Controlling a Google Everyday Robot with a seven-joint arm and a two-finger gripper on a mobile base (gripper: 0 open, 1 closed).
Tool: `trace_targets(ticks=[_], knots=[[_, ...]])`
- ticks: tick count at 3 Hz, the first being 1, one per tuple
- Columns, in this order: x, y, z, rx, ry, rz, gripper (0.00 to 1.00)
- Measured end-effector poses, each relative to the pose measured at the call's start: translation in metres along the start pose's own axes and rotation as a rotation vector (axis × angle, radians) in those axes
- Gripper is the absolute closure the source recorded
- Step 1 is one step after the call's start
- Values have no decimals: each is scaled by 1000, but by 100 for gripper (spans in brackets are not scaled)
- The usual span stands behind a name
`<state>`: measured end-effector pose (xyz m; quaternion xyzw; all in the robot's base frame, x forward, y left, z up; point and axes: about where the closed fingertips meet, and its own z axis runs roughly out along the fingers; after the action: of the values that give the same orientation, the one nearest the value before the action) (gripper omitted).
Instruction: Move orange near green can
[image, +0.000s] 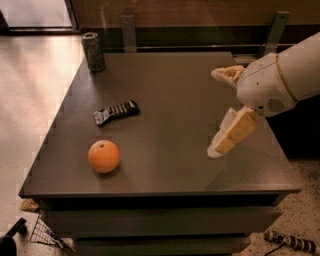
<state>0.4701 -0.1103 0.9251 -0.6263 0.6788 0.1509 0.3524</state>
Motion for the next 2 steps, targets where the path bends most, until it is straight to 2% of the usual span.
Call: trace_targets(ticks=[1, 2], knots=[[-27, 11, 39, -78, -199, 15, 0], [-45, 21, 64, -149, -332, 44, 0]])
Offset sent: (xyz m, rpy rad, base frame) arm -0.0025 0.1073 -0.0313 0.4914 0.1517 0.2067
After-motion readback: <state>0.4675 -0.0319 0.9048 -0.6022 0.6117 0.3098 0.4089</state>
